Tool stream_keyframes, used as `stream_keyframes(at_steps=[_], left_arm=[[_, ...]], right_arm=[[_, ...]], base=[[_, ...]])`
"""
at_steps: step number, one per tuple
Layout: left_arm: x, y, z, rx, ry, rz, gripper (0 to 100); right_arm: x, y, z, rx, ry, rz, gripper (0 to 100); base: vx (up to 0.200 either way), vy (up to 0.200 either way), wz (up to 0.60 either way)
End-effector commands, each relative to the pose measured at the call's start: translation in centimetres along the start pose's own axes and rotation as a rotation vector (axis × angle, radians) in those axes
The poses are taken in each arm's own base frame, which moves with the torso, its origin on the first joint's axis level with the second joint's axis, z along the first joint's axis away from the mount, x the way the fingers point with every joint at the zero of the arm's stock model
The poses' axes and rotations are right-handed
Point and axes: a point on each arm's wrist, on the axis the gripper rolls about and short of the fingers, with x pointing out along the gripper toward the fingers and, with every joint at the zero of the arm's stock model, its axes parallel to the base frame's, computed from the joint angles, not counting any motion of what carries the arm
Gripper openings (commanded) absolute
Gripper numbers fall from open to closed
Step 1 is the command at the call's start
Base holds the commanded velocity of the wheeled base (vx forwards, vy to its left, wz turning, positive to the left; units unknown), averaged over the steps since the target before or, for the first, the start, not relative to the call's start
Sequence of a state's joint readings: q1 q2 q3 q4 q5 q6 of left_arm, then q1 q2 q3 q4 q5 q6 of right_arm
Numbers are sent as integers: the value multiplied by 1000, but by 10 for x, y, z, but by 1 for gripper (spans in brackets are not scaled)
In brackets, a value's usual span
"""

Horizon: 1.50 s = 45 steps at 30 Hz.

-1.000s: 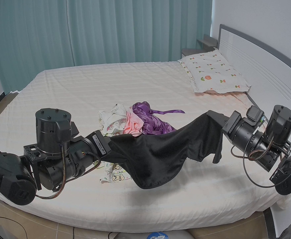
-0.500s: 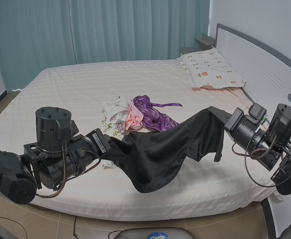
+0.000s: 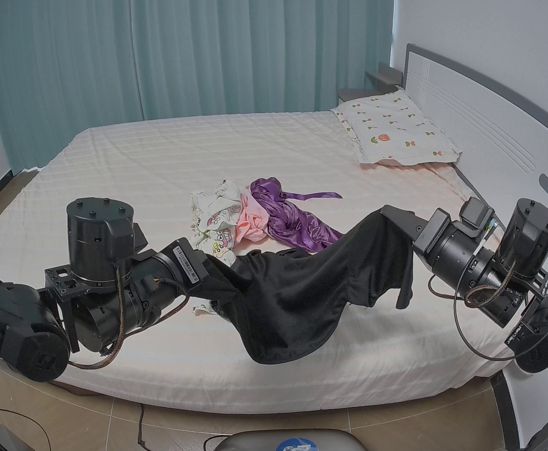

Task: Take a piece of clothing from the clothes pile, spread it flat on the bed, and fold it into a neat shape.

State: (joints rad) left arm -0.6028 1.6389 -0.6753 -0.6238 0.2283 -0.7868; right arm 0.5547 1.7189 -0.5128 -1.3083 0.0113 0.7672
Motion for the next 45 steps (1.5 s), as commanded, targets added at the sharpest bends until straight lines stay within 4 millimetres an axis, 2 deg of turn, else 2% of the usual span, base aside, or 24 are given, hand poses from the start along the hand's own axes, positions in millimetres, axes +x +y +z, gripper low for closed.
stream_keyframes(at_steps=[1,24,29,35,45], left_arm=[[3,1,1,-11,-1,5,0],[-1,19,19,-41,-56,62,0],[-16,21,26,-47,-32,61,0],[-22,26,33,-57,-43,72,0],[-37,34,31,-61,-45,83,0]], right_arm=[[3,-1,-3,0,1,8,0],[4,6,7,-21,-66,58,0],[4,7,5,-30,-64,65,0],[3,10,7,-29,-82,83,0],[3,13,3,-27,-74,111,0]], base=[[0,200,0],[0,200,0],[0,200,0],[0,200,0],[0,200,0]])
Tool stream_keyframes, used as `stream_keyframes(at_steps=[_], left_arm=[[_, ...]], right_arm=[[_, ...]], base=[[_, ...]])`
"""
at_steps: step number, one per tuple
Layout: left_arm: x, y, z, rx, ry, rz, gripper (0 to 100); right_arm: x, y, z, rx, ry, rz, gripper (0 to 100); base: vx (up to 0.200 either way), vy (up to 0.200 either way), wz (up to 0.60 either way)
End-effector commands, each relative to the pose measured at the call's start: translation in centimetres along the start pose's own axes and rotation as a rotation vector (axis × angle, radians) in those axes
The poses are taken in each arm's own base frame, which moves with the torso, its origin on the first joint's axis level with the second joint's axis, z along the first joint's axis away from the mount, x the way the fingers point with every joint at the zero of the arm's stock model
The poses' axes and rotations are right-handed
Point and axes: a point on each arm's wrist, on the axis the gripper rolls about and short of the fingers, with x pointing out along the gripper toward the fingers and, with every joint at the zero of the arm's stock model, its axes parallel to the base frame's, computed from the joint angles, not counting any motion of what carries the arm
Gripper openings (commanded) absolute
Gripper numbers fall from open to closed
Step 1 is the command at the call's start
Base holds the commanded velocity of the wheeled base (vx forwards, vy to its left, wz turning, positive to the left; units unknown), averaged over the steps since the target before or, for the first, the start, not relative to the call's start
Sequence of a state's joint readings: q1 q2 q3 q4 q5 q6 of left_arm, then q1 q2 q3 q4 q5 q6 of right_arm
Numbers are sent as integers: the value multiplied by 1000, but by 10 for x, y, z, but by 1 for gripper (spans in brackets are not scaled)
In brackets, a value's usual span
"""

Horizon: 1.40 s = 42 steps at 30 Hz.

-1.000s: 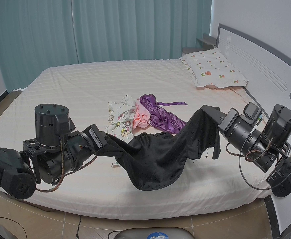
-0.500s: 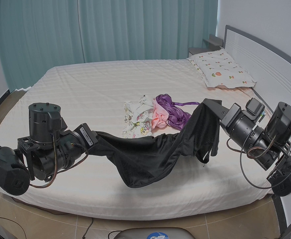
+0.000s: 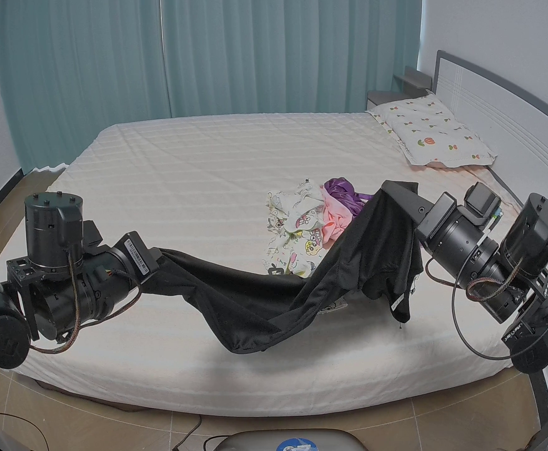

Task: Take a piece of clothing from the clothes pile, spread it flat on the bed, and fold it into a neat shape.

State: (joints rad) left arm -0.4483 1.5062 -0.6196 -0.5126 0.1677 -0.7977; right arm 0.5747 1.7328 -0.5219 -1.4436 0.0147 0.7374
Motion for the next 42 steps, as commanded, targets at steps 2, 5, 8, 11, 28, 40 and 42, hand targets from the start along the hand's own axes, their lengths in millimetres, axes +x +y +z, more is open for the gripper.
stream_keyframes(at_steps=[2,5,8,11,28,40,42], left_arm=[[-18,2,7,-14,5,-39,0],[-32,4,16,-61,37,-65,0],[-38,12,21,-86,38,-43,0],[-38,24,32,-115,-4,3,0],[-49,35,44,-147,-24,-4,0],[-50,35,44,-149,-22,-4,0],[-50,36,44,-149,-22,-4,0]], right_arm=[[1,4,1,2,-9,22,0],[1,6,2,2,-23,43,0],[1,5,-1,3,-9,41,0],[3,0,-6,5,4,28,0],[8,9,-2,7,-9,73,0],[6,9,2,4,-16,70,0],[5,8,2,4,-18,69,0]], base=[[0,200,0],[0,200,0],[0,200,0],[0,200,0],[0,200,0],[0,200,0],[0,200,0]])
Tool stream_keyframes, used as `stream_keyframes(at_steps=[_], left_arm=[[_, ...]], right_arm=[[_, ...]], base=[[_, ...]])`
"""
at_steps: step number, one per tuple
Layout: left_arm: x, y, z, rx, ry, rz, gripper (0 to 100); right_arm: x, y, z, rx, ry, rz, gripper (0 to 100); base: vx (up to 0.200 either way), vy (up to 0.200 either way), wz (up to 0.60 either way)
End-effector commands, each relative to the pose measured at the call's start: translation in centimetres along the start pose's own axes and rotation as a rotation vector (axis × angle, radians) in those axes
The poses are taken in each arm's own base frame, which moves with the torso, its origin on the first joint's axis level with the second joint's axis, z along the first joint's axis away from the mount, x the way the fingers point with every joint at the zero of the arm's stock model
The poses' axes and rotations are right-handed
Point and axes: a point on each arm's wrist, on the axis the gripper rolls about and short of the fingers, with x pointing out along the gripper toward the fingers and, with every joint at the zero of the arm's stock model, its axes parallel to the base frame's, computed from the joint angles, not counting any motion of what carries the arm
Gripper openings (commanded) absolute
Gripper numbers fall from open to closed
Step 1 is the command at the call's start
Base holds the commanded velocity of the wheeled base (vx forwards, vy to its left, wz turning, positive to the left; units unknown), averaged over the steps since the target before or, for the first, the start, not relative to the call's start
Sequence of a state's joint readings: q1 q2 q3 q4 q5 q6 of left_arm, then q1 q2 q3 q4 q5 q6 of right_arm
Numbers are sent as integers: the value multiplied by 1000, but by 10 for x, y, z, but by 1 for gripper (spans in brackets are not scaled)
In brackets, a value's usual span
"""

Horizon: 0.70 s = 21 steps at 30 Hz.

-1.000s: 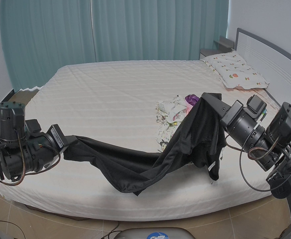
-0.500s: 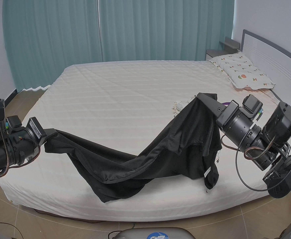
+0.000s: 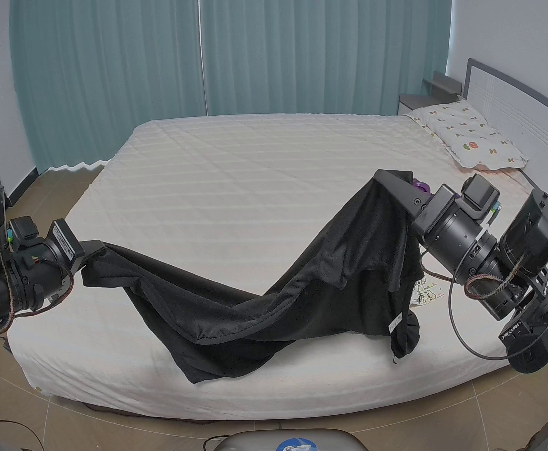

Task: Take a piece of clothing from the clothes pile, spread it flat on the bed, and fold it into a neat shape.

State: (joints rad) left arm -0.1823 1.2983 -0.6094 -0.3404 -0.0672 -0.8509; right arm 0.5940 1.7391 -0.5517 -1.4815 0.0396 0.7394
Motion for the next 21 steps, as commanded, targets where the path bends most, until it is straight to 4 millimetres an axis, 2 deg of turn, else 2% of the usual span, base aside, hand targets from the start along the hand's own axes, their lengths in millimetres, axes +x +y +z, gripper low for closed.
stream_keyframes(at_steps=[1,7,11,16,21], left_arm=[[0,1,-1,-1,3,3,0],[1,4,-4,-1,14,14,0],[1,5,-5,2,22,17,0],[1,8,-11,5,45,24,0],[2,8,-20,16,85,16,0]], right_arm=[[-1,-2,0,-2,1,-7,0],[-2,-6,0,2,8,-27,0],[-7,-13,3,-1,3,-57,0],[-18,-19,-2,1,41,-92,0],[-33,-17,0,1,69,-95,0]], base=[[0,200,0],[0,200,0],[0,0,0],[0,0,0],[-200,0,0]])
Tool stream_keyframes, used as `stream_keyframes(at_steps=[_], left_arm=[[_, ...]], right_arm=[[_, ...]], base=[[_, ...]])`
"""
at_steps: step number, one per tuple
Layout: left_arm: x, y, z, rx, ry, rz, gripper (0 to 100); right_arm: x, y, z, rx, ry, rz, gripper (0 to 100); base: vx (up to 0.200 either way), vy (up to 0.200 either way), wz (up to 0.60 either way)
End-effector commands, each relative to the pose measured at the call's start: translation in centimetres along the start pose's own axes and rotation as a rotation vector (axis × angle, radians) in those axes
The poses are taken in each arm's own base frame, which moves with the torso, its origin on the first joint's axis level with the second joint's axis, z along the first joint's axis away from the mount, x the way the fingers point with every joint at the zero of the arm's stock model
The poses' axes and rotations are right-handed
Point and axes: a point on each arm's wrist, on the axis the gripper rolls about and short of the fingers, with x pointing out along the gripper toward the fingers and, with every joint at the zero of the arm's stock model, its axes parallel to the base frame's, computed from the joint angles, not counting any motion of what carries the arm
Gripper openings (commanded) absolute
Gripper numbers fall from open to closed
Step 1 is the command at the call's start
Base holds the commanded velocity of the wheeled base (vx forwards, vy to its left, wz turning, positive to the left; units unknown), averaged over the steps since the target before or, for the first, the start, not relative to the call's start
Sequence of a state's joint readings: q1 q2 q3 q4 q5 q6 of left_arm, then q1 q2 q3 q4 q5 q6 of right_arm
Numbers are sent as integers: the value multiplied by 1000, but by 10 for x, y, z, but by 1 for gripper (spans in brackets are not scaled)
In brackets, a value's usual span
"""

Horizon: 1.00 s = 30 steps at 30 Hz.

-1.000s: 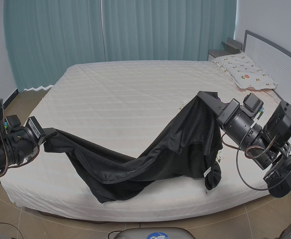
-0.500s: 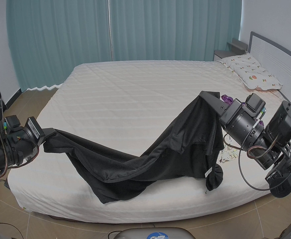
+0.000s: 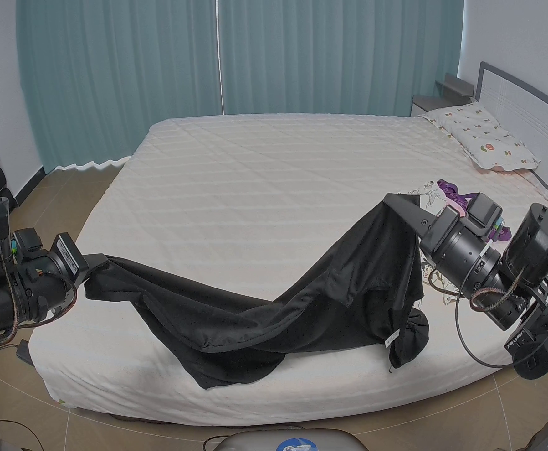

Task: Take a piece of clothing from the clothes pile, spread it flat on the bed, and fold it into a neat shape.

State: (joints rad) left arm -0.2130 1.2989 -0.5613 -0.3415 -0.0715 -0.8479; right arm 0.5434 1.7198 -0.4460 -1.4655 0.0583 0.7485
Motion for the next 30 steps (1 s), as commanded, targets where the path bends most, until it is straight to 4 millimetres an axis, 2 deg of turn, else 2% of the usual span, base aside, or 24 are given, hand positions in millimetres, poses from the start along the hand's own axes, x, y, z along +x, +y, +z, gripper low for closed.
stream_keyframes(at_steps=[1,6,9,10,12,16,18,19,20,23,25,26,29,30], left_arm=[[1,0,-8,9,36,-3,0],[-4,-3,-8,11,27,-25,0],[-7,-4,-7,11,22,-32,0],[-11,-6,-7,13,11,-47,0],[-14,-6,-6,13,7,-52,0],[-28,-14,-1,15,-17,-80,0],[-34,-19,3,17,-36,-102,0],[-34,-19,4,17,-37,-103,0],[-38,-22,7,18,-52,-120,0],[-38,-26,10,18,-65,-130,0],[-39,-34,19,15,-95,-147,0],[-39,-34,19,15,-95,-147,0],[-39,-42,26,14,-111,-157,0],[-39,-42,26,13,-110,-155,0]], right_arm=[[-18,1,1,-1,29,-7,0],[-41,6,-1,1,48,-2,0],[-47,11,1,2,43,11,0],[-62,23,7,2,30,54,0],[-68,28,10,3,19,76,0],[-90,54,25,10,-12,165,0],[-100,70,42,9,-67,226,0],[-101,71,44,8,-74,232,0],[-109,82,57,7,-126,272,0],[-110,90,69,11,-177,301,0],[-102,98,87,-3,-249,316,0],[-102,98,87,-3,-249,316,0],[-71,89,100,5,-258,265,0],[-69,89,101,4,-257,262,0]], base=[[-200,0,0],[-200,0,0],[-200,0,0],[-200,0,0],[0,0,0],[0,0,0],[0,0,0],[0,0,0],[0,0,0],[0,0,0],[0,0,0],[0,0,0],[0,0,0],[0,0,0]])
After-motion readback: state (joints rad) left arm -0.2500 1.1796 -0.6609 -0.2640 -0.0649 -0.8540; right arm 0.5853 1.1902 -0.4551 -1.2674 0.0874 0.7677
